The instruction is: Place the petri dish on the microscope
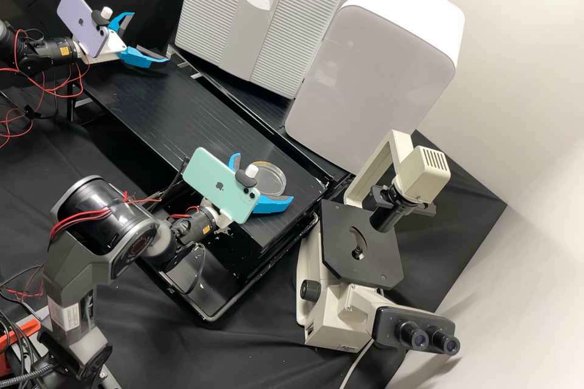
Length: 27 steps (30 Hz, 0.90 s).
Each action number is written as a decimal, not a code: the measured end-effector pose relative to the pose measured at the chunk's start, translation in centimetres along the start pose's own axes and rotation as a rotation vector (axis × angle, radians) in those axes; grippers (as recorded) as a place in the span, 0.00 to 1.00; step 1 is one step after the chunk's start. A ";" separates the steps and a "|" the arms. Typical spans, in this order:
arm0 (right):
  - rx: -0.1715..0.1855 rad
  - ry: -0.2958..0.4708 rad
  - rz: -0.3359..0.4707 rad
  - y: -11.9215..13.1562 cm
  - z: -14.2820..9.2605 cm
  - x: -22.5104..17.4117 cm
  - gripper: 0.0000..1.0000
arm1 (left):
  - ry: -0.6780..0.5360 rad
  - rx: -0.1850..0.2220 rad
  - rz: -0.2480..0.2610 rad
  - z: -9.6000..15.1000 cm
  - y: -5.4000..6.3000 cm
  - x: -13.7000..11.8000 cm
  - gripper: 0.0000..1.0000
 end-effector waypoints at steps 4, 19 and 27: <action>0.000 0.000 0.000 0.0 0.0 0.0 0.00 | 0.000 0.000 0.000 0.0 0.0 0.0 1.00; 0.000 -0.004 -0.004 -0.2 0.1 0.4 0.00 | 0.000 0.000 0.000 0.0 0.0 0.0 1.00; -0.001 -0.005 -0.005 -0.3 0.2 0.5 0.00 | 0.000 0.000 0.000 0.0 0.0 0.0 1.00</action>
